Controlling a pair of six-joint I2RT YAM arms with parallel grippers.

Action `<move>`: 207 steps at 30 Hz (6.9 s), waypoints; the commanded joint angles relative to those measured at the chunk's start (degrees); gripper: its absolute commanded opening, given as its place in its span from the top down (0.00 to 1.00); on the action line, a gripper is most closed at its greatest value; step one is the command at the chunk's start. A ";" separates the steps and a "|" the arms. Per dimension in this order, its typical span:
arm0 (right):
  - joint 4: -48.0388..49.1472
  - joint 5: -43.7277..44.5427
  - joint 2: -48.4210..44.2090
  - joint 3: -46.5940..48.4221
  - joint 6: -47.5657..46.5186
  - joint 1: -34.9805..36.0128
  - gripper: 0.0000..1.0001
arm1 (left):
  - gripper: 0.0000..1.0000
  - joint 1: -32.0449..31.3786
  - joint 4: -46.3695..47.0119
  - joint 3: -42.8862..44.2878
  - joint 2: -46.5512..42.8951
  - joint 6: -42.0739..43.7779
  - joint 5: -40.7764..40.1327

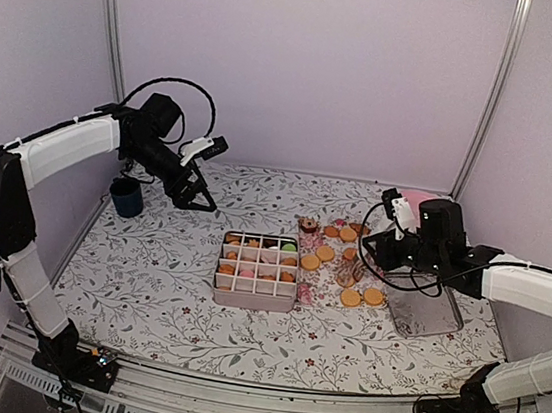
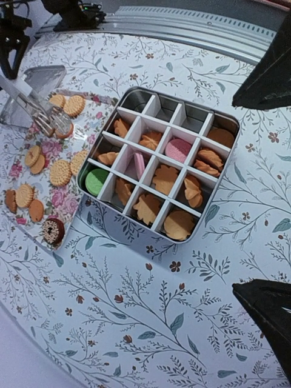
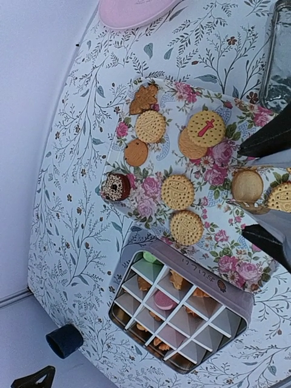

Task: Pack the cookies
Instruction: Pick up the fake cookies from the plate, then place the fake cookies in the empty pocket of the box, then position the fake cookies on the plate, then pick up the fake cookies from the plate.

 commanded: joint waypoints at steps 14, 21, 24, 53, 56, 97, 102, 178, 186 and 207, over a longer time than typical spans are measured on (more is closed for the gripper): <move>1.17 2.53 1.50 0.02 -0.08 2.35 0.58 | 0.01 0.67 0.86 0.52 -1.15 -0.66 0.15; 1.26 4.13 1.64 0.78 -0.46 3.27 0.67 | 0.02 0.65 1.02 0.61 -1.19 -0.74 -0.25; 1.04 5.35 1.96 1.53 -0.89 4.15 0.73 | 0.02 0.72 1.01 0.61 -1.32 -0.73 -0.24; 6.63 -1.49 16.78 25.57 -0.98 26.09 0.78 | 0.02 6.42 6.53 -7.42 -1.72 -3.08 -0.41; 6.95 -1.89 19.13 26.12 -0.91 26.33 0.78 | 0.02 6.54 6.55 -7.80 -2.00 -2.86 -0.84; 6.48 1.72 13.56 25.18 -2.25 21.15 0.60 | 0.01 6.51 5.96 -7.01 -2.56 -2.57 -0.20; 5.17 2.47 9.78 23.90 -3.75 15.19 0.61 | 0.01 6.61 5.61 -6.30 -2.72 -2.67 -0.66; 10.87 -5.38 25.92 21.68 -11.20 -5.96 0.61 | 0.01 8.77 6.65 -6.61 -3.46 -4.51 -3.06; 9.82 -6.09 26.67 23.42 -11.56 -6.00 0.58 | 0.01 8.78 6.65 -6.81 -3.87 -4.01 -3.68; 6.43 -2.20 24.71 23.00 -13.93 -4.69 0.72 | 0.01 8.81 7.01 -7.10 -3.56 -3.99 -3.38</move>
